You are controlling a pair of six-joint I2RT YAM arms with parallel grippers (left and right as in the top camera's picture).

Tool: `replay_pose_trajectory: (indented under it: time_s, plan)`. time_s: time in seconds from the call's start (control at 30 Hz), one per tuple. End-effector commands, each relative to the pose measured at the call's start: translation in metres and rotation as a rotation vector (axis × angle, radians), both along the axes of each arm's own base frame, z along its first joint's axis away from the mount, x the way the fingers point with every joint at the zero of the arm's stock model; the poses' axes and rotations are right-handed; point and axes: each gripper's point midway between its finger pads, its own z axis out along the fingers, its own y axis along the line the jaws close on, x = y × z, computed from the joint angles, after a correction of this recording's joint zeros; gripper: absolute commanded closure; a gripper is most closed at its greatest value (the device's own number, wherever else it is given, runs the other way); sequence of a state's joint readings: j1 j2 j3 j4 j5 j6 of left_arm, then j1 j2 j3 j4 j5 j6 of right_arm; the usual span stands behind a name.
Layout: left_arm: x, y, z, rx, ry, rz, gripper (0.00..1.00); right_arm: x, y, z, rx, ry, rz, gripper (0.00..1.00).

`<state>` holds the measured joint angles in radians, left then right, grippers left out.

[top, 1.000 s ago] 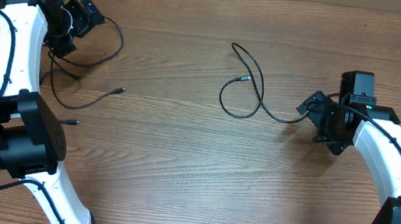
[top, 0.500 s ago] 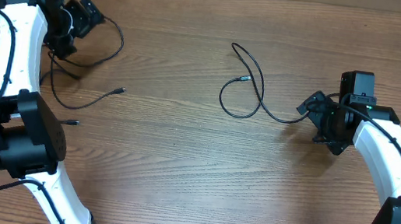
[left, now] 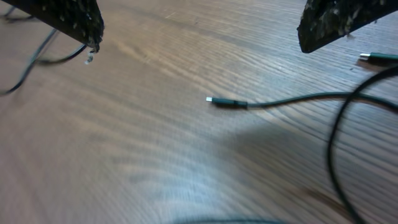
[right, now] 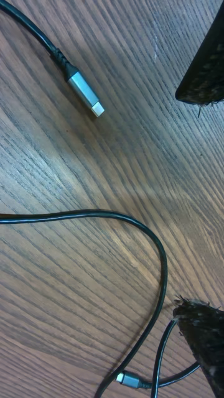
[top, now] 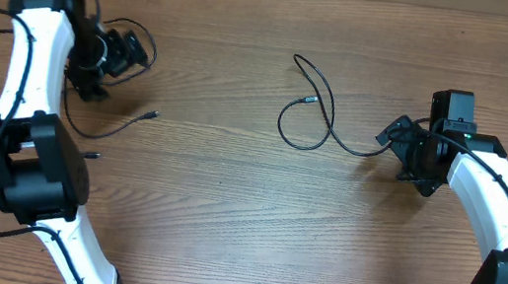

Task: Untangle cables

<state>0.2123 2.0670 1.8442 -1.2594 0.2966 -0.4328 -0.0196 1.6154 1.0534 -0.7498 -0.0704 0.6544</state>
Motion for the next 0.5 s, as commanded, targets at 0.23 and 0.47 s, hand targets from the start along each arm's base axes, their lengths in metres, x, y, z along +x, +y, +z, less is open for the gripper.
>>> replay_pose_trajectory:
  time_s: [0.23, 0.47]
  plan:
    - [-0.015, -0.055, -0.023, 0.001, 0.006, -0.261, 0.01, -0.001, -0.003, -0.004, -0.012, 0.007, -0.008, 0.0]
    - [-0.025, -0.093, -0.046, -0.001, 0.019, -0.358, 0.0, -0.001, -0.003, -0.004, -0.012, 0.007, -0.008, 0.0]
